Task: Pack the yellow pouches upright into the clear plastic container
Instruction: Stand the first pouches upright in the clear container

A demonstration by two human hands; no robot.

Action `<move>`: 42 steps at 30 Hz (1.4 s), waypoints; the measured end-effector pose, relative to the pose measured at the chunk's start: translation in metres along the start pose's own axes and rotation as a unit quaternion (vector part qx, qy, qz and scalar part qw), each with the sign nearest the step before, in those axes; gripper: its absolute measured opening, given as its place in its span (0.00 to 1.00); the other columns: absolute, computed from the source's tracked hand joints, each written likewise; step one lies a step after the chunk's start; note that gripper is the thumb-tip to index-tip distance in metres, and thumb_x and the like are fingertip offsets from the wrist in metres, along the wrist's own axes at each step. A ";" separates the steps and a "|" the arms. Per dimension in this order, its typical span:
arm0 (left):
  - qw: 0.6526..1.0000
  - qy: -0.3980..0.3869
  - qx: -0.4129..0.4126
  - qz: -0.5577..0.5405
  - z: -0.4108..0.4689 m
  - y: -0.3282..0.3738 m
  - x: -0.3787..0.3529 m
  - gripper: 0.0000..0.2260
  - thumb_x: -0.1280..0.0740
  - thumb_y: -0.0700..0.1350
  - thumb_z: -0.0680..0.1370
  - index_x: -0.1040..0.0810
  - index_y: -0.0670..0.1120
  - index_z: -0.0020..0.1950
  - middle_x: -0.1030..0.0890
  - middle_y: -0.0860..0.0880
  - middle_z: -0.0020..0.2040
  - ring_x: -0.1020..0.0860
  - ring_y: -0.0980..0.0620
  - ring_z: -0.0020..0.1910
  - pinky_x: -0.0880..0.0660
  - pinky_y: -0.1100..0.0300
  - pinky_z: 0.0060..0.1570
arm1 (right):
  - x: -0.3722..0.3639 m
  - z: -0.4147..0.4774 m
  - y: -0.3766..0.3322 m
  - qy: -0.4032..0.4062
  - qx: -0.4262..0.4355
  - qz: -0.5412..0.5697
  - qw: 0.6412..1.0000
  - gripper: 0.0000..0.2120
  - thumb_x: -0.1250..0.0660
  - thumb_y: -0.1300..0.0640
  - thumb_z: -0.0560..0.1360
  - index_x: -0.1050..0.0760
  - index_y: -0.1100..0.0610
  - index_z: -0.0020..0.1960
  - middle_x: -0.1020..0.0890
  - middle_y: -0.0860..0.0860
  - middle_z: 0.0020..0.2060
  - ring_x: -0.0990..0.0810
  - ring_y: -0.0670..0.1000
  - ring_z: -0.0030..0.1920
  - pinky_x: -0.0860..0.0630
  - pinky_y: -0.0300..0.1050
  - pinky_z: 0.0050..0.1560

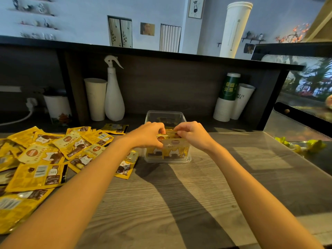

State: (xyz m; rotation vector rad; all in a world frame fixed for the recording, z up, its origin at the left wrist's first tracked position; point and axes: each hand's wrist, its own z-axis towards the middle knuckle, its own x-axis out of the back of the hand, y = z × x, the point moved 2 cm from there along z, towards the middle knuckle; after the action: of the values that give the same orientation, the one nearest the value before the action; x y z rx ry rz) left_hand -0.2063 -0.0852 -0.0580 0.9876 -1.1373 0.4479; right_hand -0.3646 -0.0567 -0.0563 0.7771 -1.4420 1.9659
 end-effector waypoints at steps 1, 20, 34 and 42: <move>1.000 0.005 0.001 -0.001 0.000 0.000 0.000 0.13 0.29 0.44 0.72 0.29 0.49 0.53 0.29 0.52 0.52 0.30 0.53 0.53 0.31 0.59 0.46 | 0.000 0.000 -0.001 -0.001 -0.008 0.003 1.000 0.13 0.42 0.63 0.79 0.22 0.61 0.58 0.20 0.54 0.53 0.23 0.51 0.55 0.25 0.44 0.56; 0.990 0.066 0.011 -0.120 -0.014 0.004 0.006 0.14 0.37 0.40 0.76 0.27 0.46 0.62 0.23 0.45 0.58 0.26 0.50 0.56 0.28 0.58 0.52 | -0.005 -0.004 -0.005 0.023 -0.065 -0.002 0.998 0.15 0.44 0.56 0.79 0.21 0.59 0.54 0.20 0.52 0.48 0.22 0.53 0.54 0.25 0.51 0.58; 0.943 0.046 0.328 0.043 -0.068 -0.071 -0.012 0.20 0.31 0.44 0.74 0.30 0.40 0.63 0.27 0.40 0.64 0.28 0.41 0.63 0.29 0.51 0.58 | -0.075 -0.023 -0.059 0.090 0.147 -0.222 0.960 0.18 0.42 0.62 0.76 0.29 0.60 0.65 0.22 0.57 0.58 0.25 0.57 0.58 0.34 0.48 0.61; 0.936 0.028 0.348 -0.040 -0.066 -0.077 -0.015 0.34 0.23 0.46 0.67 0.34 0.41 0.68 0.28 0.42 0.66 0.30 0.42 0.65 0.28 0.51 0.58 | -0.074 -0.029 -0.062 0.087 0.112 -0.195 0.971 0.19 0.43 0.63 0.77 0.31 0.58 0.67 0.24 0.54 0.63 0.29 0.53 0.66 0.46 0.46 0.73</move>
State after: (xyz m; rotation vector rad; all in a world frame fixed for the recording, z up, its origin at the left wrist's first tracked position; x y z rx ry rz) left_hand -0.1195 -0.0674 -0.1093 1.6170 -0.8877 0.8387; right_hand -0.2735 -0.0214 -0.0791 0.8840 -0.8960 1.8507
